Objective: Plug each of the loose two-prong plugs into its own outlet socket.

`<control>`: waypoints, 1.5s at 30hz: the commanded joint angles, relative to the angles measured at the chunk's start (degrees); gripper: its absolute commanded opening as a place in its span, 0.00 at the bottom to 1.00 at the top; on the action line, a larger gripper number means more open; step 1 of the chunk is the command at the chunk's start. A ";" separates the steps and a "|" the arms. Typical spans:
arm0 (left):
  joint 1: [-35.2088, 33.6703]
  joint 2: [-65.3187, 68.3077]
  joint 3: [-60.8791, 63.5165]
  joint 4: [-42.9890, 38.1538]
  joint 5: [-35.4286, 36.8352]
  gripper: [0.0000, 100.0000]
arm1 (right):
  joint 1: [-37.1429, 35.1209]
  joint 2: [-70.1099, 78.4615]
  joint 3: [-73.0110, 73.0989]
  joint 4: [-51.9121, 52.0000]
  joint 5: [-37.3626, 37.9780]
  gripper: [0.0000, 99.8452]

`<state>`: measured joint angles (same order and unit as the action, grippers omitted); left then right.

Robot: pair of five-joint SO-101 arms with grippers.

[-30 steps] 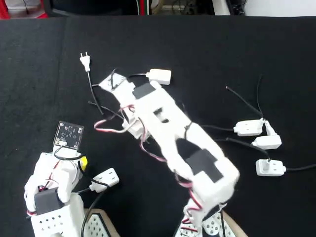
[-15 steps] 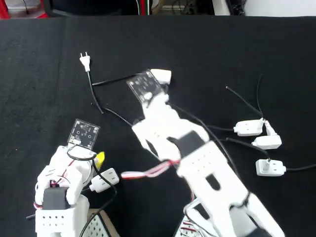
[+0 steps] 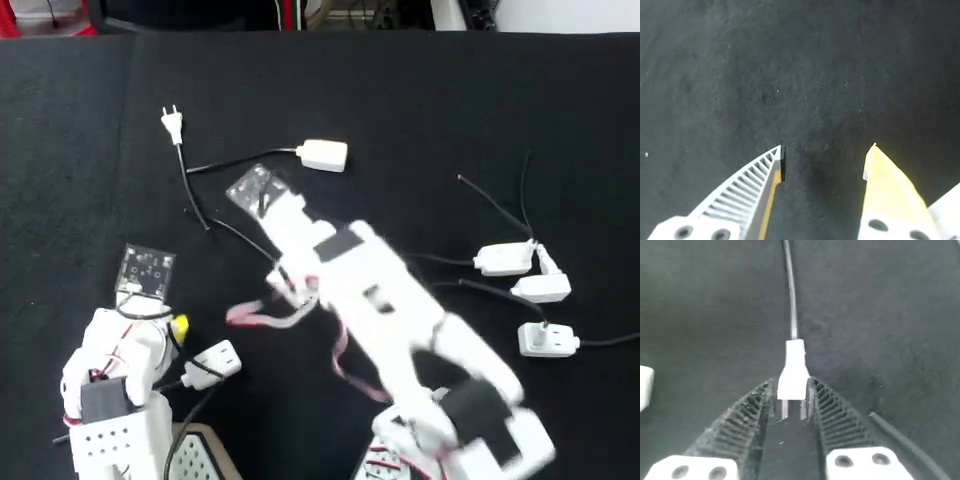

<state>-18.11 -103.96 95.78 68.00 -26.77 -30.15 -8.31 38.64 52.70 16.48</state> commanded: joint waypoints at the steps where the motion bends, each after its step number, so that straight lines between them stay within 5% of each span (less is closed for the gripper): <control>1: -0.31 -0.44 -0.31 -0.97 -3.69 0.27 | 5.36 9.71 -10.15 2.73 3.96 0.09; 11: -0.13 -0.44 -0.22 -0.97 -3.87 0.27 | 4.13 16.66 -16.40 10.55 6.59 0.17; 31: -0.04 -0.44 -0.22 -0.97 -3.87 0.27 | 1.32 17.10 -23.25 20.04 3.96 0.17; 45: -0.40 -0.44 -0.22 -0.97 -3.87 0.27 | -2.81 24.92 -18.86 15.74 3.08 0.17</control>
<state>-18.11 -103.96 95.78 68.00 -30.37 -32.62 16.04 19.82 69.32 19.91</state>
